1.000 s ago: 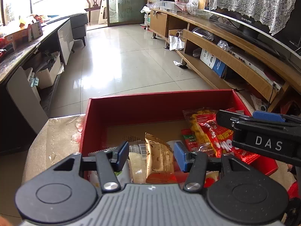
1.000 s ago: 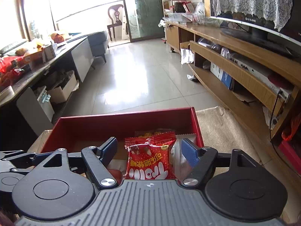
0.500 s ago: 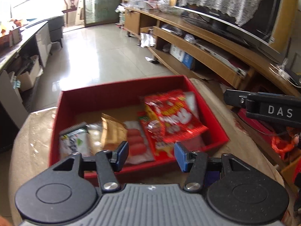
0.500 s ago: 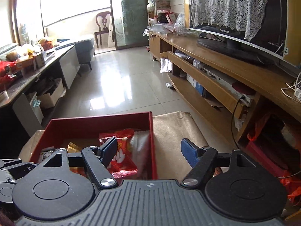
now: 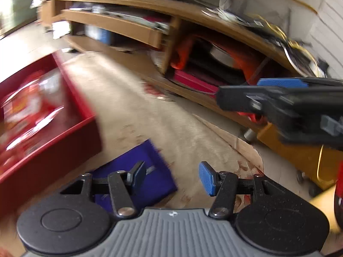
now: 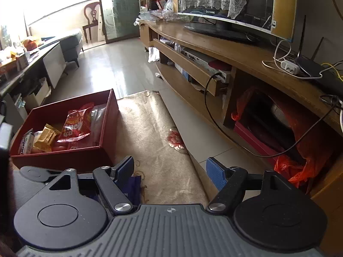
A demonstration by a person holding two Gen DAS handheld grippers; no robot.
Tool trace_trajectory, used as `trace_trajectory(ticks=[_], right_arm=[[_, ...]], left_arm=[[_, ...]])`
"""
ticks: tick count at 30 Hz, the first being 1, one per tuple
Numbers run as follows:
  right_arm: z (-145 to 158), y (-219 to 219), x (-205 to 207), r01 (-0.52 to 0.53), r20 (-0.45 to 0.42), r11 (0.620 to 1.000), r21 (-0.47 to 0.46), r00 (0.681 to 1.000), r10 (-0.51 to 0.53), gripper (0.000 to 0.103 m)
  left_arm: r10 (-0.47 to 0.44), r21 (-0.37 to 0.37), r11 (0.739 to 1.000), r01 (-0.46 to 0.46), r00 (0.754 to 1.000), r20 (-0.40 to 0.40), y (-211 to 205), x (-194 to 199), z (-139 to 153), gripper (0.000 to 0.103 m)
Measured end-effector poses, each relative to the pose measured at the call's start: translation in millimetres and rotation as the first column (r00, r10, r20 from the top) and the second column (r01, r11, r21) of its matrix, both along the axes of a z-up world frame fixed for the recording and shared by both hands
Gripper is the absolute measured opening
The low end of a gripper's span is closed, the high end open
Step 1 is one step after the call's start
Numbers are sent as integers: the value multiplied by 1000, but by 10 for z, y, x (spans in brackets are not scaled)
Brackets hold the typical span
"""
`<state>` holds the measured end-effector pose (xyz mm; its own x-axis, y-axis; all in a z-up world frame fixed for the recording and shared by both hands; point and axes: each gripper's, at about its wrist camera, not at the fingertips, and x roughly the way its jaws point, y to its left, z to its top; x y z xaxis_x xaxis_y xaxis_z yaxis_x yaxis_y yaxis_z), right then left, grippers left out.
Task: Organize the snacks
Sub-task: 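Grasp the blue WAFER BISCUIT packet with the left gripper while the right gripper approaches the small white packet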
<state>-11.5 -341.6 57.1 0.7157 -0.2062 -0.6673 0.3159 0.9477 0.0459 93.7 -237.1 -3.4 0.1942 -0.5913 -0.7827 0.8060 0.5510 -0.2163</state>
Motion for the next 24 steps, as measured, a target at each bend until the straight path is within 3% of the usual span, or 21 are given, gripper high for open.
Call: trace_trajectory(ticks=[6,8,14,21,24], right_arm=[[-80,-168,-107,4,-13,999,36,1000,-3,80],[-79,-192,-117,-1,-8,999,44,1000,1,80],[-28,-106,-140,-30,7,998,50,1000,30,80],[73,50,-191,-62,28,997,46,998,61,80],[134,102,-266,-72,43,996,55,997,70,80]], left_arm=[[-61,17,998,62,997,-53,-267,215,-159,49],[-39,9,999,40,996,-78,-198,221,-157,49],[16,54,998,-14,998,-53,12,182,-142,50],[89,45,996,-82,982,-169,518,-114,-84,54],[103,62,993,-97,989,-107,680,-196,2,55]])
